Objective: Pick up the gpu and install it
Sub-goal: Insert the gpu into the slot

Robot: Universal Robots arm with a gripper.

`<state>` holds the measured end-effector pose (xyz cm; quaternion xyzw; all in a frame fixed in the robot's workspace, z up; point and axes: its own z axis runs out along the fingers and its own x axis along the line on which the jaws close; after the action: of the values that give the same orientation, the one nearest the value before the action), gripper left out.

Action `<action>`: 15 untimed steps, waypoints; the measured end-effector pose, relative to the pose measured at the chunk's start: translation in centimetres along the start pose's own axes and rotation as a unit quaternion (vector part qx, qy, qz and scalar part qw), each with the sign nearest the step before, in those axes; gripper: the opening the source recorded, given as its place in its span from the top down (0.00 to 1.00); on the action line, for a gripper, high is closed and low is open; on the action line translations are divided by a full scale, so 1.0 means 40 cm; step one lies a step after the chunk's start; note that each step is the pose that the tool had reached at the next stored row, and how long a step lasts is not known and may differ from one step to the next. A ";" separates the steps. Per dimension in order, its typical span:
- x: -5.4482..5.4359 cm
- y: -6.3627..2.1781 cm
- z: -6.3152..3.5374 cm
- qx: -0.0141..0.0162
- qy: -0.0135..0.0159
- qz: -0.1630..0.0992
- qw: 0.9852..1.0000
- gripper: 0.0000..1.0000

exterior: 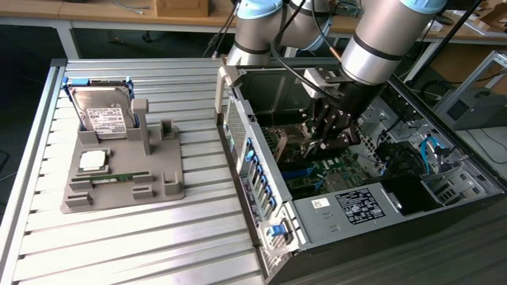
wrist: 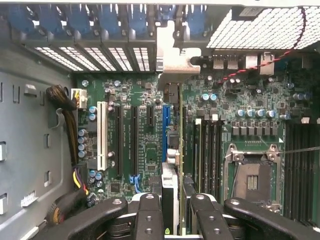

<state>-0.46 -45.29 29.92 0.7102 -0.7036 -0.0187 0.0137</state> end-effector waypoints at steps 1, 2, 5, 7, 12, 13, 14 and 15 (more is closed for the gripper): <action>0.001 0.001 0.002 0.000 0.000 0.000 1.000 0.73; 0.002 0.001 0.003 0.000 0.000 0.000 1.000 0.73; 0.002 0.007 0.009 0.000 0.001 0.000 1.000 0.73; 0.002 0.012 0.012 0.000 0.001 0.000 1.000 0.73; 0.004 0.022 0.023 0.000 0.001 -0.001 1.000 0.73; 0.005 0.023 0.024 0.000 0.001 -0.001 1.000 0.73; 0.005 0.024 0.027 0.000 0.001 -0.001 1.000 0.73; 0.005 0.025 0.029 0.000 0.001 -0.001 1.000 0.73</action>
<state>-1.52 -45.49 28.82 0.7107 -0.7032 -0.0181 0.0144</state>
